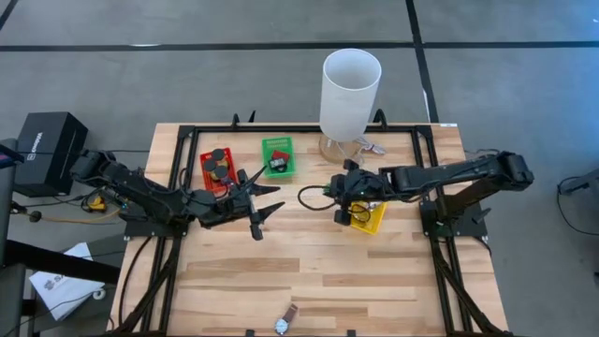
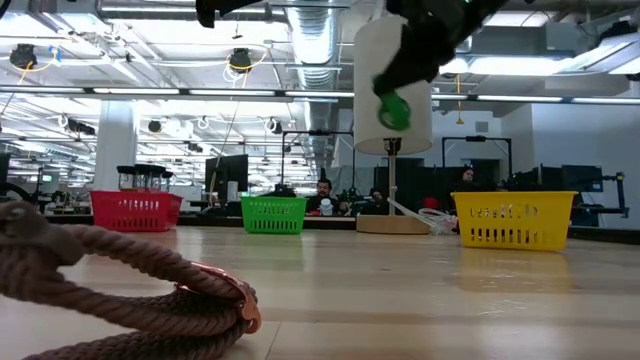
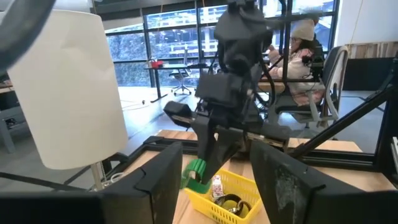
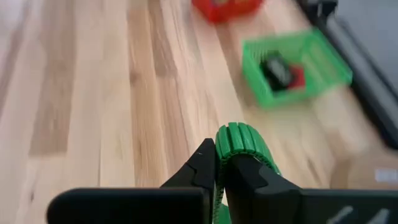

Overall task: Pick & Place Office items
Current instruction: Put the green wrist watch into the yellow bin, then put the light brown wrist watch into the yellow bin

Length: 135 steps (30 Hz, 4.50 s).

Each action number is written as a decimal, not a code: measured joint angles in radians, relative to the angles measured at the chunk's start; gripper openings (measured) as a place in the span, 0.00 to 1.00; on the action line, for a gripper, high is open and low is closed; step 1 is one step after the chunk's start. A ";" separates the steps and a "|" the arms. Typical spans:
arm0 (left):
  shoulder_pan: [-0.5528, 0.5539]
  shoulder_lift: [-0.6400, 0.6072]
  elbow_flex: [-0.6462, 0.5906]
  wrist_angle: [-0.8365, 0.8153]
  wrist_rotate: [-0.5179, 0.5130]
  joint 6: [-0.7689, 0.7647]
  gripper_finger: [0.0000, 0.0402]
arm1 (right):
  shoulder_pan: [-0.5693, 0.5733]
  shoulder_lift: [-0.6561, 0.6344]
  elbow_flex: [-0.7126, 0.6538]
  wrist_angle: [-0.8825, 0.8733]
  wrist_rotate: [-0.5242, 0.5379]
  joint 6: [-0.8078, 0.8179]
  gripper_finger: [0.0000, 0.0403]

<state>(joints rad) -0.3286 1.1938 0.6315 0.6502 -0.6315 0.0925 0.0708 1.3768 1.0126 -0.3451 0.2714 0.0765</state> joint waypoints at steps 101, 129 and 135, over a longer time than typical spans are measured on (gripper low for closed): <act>-0.089 0.000 -0.007 -0.094 0.009 -0.031 0.44 | 0.182 0.275 0.262 -0.630 -0.143 0.357 0.20; -0.312 0.000 -0.007 -0.161 0.215 -0.158 0.44 | 0.460 0.388 0.263 0.194 -0.144 -0.068 0.20; -0.312 0.000 -0.007 -0.164 0.214 -0.158 0.44 | 0.427 0.514 0.284 0.275 -0.247 -0.110 0.23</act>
<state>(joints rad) -0.6407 1.1938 0.6247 0.4863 -0.4171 -0.0654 0.4982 1.8906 1.2969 -0.0701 0.0246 -0.0338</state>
